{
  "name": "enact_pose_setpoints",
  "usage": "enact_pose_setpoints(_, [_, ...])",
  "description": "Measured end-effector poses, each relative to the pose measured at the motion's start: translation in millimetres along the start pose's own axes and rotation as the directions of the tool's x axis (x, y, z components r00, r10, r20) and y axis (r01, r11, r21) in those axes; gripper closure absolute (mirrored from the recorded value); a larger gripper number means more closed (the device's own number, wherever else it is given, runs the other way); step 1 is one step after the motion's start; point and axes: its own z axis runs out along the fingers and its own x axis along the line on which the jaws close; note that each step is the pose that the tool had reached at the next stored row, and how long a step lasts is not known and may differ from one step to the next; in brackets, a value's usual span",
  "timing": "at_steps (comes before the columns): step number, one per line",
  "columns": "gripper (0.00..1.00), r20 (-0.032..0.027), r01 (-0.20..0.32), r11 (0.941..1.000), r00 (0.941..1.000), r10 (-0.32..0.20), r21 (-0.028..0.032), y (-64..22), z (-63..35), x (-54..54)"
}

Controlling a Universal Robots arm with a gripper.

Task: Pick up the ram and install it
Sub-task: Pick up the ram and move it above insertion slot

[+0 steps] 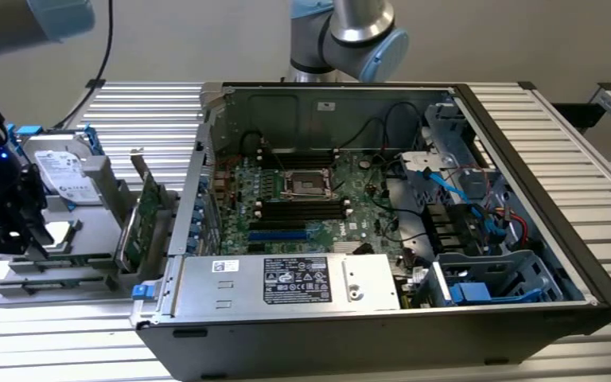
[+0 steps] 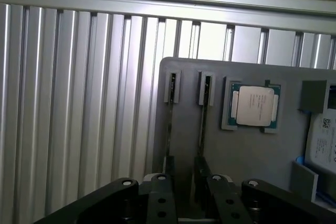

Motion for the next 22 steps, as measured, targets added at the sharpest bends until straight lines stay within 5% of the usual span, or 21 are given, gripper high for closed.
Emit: enact_pose_setpoints(22, [0.70,0.0001,0.009,1.0000,1.0000,-0.009,0.0004,2.9,40.4,13.3])
